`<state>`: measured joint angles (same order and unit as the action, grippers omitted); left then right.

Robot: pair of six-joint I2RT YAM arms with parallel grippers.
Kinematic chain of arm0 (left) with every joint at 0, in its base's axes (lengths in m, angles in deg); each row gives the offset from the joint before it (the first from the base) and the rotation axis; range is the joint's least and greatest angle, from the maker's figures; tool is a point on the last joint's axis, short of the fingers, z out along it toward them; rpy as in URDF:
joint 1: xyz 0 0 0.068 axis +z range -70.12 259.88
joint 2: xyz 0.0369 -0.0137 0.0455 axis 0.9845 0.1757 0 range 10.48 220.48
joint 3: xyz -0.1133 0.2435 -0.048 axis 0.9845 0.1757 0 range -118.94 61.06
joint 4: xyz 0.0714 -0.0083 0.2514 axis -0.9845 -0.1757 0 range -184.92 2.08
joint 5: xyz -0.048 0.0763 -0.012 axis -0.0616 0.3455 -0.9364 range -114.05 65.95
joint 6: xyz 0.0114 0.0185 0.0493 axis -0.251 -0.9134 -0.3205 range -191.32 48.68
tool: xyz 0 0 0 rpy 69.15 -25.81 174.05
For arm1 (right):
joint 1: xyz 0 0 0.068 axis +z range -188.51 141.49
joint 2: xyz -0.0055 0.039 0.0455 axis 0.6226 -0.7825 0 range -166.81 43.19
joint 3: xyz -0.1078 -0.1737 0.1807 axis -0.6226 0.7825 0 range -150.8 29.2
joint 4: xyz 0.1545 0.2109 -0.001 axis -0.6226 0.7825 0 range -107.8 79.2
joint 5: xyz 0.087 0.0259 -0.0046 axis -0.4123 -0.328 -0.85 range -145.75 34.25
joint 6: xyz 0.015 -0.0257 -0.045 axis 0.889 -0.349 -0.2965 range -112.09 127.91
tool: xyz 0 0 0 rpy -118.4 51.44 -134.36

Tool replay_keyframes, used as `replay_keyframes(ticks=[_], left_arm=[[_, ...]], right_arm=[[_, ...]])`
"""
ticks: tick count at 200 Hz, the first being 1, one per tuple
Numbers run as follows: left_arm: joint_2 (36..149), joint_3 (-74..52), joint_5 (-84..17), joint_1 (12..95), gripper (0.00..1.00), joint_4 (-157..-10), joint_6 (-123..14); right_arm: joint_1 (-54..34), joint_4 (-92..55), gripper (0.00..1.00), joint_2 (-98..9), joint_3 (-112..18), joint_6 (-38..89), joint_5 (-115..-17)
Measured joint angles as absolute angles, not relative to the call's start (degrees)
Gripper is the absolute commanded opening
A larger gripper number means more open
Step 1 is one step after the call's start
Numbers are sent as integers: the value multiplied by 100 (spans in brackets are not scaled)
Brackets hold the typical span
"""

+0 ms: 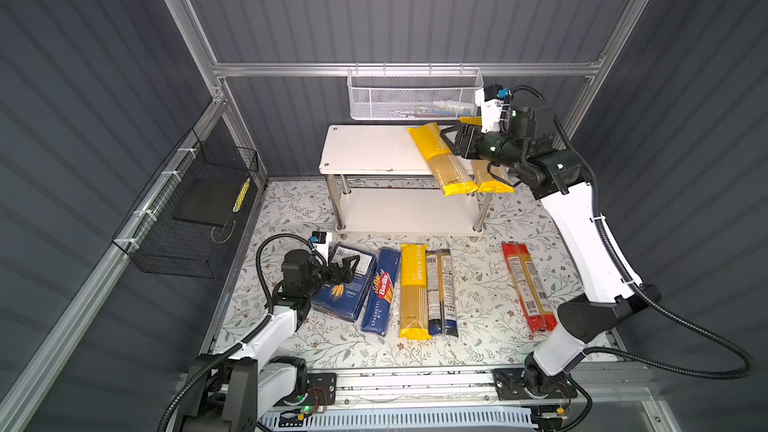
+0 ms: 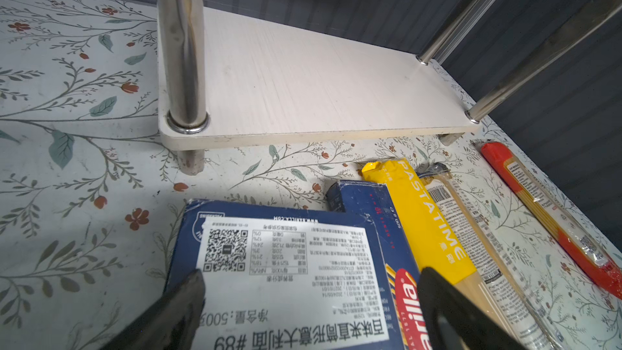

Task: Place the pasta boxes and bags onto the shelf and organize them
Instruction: 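Lower the bag onto the upper tier and open the right gripper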

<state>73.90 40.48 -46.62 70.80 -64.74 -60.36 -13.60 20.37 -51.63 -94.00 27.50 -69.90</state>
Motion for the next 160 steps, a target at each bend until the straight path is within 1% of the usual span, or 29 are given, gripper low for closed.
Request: replay_keyframes(ticks=[44, 78, 110, 160], left_arm=[[7390, 4048, -4662, 7080, 99, -6474, -6036], [7390, 4048, -4659, 7080, 99, -6474, -6036], [7390, 4048, -4659, 7080, 99, -6474, -6036], [7390, 4048, -4659, 7080, 99, -6474, -6036]], right_arm=[[-851, 2208, 62, -3784, -7852, 2125, -6809], [-661, 2306, 63, -2903, -6749, 1946, -6365], [-578, 2400, 63, -2720, -6394, 1922, -6177], [-578, 2374, 64, -2823, -6305, 1924, -6258]])
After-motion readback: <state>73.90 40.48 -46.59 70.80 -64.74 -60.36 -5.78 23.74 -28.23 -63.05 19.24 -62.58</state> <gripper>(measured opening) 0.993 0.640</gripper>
